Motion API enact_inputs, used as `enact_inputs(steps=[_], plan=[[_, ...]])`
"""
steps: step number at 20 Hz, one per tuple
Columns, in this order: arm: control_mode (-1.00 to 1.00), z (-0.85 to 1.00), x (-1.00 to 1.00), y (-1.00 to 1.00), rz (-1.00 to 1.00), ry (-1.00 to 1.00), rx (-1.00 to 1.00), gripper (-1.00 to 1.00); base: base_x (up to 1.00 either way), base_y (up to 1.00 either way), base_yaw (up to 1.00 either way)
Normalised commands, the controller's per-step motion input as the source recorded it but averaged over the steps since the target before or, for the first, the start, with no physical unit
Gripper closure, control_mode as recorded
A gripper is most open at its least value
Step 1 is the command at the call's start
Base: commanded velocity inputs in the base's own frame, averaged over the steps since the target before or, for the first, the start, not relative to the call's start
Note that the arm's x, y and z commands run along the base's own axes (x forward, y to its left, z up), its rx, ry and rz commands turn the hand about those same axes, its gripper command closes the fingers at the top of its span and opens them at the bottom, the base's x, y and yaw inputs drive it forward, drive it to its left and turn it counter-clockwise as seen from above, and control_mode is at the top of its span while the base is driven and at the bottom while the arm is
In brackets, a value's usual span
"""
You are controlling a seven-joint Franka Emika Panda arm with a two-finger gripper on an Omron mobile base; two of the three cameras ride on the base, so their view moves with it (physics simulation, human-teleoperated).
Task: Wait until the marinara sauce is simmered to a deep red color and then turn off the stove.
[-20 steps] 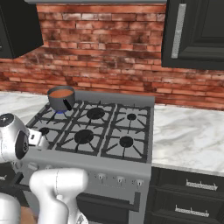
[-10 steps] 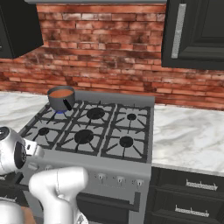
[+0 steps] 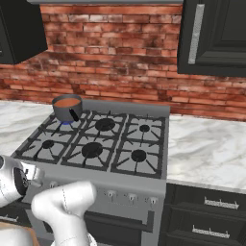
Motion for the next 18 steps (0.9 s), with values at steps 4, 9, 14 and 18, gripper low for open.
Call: enact_inputs(steps=[4,9,14,18], plan=[[-1.00,-0.12,0.00,0.28,0.00,-0.15,0.00,-1.00,0.00,0.00,0.00],[-1.00,-0.17,0.00,0.33,0.00,-0.12,0.00,-1.00,0.00,0.00,0.00],[-1.00,-0.25,0.00,0.24,0.00,-0.10,0.00,-1.00,0.00,0.00,0.00],[-1.00,-0.24,0.00,0.17,0.00,-0.13,0.00,-1.00,0.00,0.00,0.00]])
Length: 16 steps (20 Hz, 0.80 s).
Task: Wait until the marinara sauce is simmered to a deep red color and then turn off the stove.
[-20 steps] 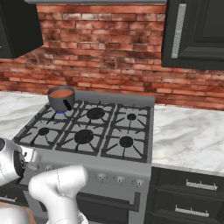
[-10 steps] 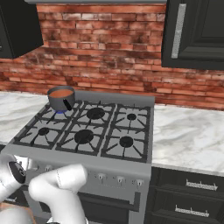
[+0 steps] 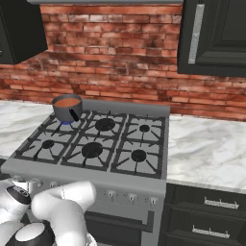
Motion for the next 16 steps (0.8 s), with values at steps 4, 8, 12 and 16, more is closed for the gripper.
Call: enact_inputs(steps=[4,8,12,16], plan=[[-1.00,-0.21,0.00,0.16,0.00,-0.15,0.00,-1.00,0.00,0.00,0.00],[-1.00,-0.08,0.00,0.11,0.00,-0.19,0.00,-1.00,0.00,0.00,0.00],[-1.00,-0.06,0.00,0.01,-0.01,-0.14,0.00,-1.00,0.00,0.00,0.00],[-1.00,-0.07,0.00,0.01,-0.07,-0.06,0.00,-1.00,0.00,0.00,0.00]])
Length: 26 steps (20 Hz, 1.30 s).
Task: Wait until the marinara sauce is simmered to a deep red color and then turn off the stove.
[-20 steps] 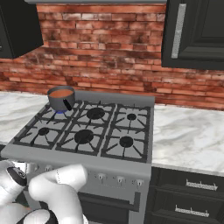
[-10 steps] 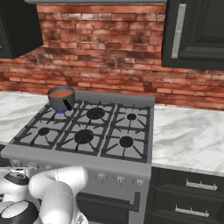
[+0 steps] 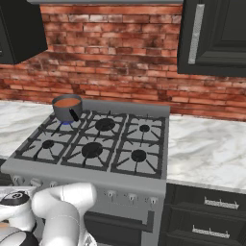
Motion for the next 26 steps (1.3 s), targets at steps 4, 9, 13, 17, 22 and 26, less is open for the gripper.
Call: enact_inputs(steps=[4,9,13,17,22,26], plan=[[-1.00,-0.07,0.00,0.01,-0.09,-0.06,0.00,-1.00,0.00,0.00,0.00],[-1.00,-0.09,0.00,0.00,-0.05,-0.09,0.03,-1.00,0.00,0.00,0.00],[-1.00,-0.23,0.00,-0.04,0.00,-0.09,0.05,-1.00,0.00,0.00,0.00],[-1.00,-0.04,0.05,-0.01,0.00,-0.10,0.03,-1.00,0.00,0.00,0.00],[-1.00,-0.02,0.11,-0.07,0.00,-0.08,0.04,-1.00,0.00,0.00,0.00],[-1.00,-0.04,0.18,-0.03,0.00,-0.03,0.07,-1.00,0.00,0.00,0.00]])
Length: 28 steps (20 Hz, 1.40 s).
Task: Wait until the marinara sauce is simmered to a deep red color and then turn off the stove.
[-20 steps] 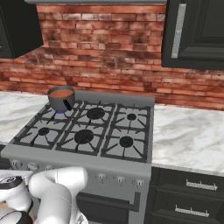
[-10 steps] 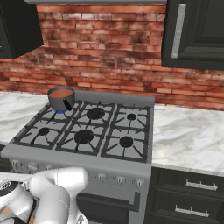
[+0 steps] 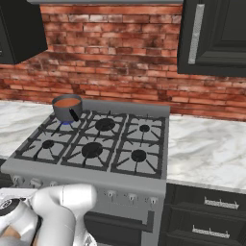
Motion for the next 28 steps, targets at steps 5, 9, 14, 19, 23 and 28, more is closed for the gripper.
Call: enact_inputs(steps=[5,9,14,19,23,28], plan=[[-1.00,-0.02,0.15,0.00,-0.02,0.00,0.08,-1.00,0.00,0.00,0.00],[-1.00,-0.10,0.08,-0.01,-0.06,0.00,0.13,-1.00,0.00,0.00,0.00],[-1.00,-0.17,0.01,-0.04,-0.06,0.00,0.14,-1.00,0.00,0.00,0.00],[-1.00,-0.11,0.00,-0.20,-0.01,0.00,0.12,-1.00,0.00,0.00,0.00],[-1.00,-0.09,0.00,-0.31,0.00,0.00,0.11,-1.00,0.00,0.00,0.00],[-1.00,-0.12,0.00,-0.20,0.00,0.00,0.10,-1.00,0.00,0.00,0.00]])
